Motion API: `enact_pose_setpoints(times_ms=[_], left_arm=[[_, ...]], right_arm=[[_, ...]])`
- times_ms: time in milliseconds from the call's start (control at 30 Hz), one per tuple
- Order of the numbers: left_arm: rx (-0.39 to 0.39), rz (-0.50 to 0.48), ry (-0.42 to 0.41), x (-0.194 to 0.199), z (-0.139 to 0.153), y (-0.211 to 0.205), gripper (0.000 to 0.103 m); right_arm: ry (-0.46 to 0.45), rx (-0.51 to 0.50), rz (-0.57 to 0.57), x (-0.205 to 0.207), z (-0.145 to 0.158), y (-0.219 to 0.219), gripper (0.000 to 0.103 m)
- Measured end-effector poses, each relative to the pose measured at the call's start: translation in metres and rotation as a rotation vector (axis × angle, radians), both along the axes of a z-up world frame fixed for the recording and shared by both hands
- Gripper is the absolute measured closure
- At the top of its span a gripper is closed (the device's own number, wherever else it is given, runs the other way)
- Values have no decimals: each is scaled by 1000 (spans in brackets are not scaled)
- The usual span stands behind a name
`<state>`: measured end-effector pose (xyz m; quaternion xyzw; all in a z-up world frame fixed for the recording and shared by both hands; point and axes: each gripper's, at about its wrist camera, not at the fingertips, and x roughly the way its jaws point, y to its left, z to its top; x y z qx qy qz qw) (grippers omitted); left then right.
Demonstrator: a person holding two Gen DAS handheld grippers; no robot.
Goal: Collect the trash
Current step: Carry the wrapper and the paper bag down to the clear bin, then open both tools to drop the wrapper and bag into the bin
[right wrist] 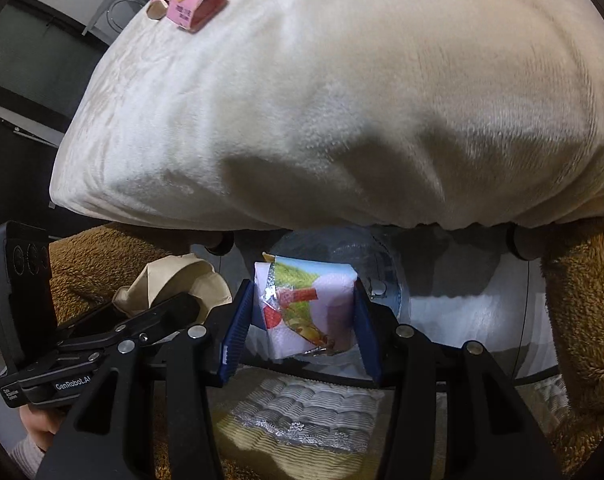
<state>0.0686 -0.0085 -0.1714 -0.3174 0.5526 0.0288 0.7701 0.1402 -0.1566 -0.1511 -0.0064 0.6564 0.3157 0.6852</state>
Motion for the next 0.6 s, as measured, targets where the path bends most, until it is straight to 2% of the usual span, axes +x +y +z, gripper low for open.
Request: enact_pose_setpoints(times_ms=[267, 367, 600], left_arm=[[-58, 11, 96, 1, -31, 4, 31], [-52, 1, 130, 4, -37, 3, 31], [-90, 7, 180, 5, -53, 2, 28]], right_arm=[[145, -36, -49, 7, -32, 2, 55], [181, -47, -67, 10, -41, -2, 55], [230, -57, -93, 17, -50, -2, 54]])
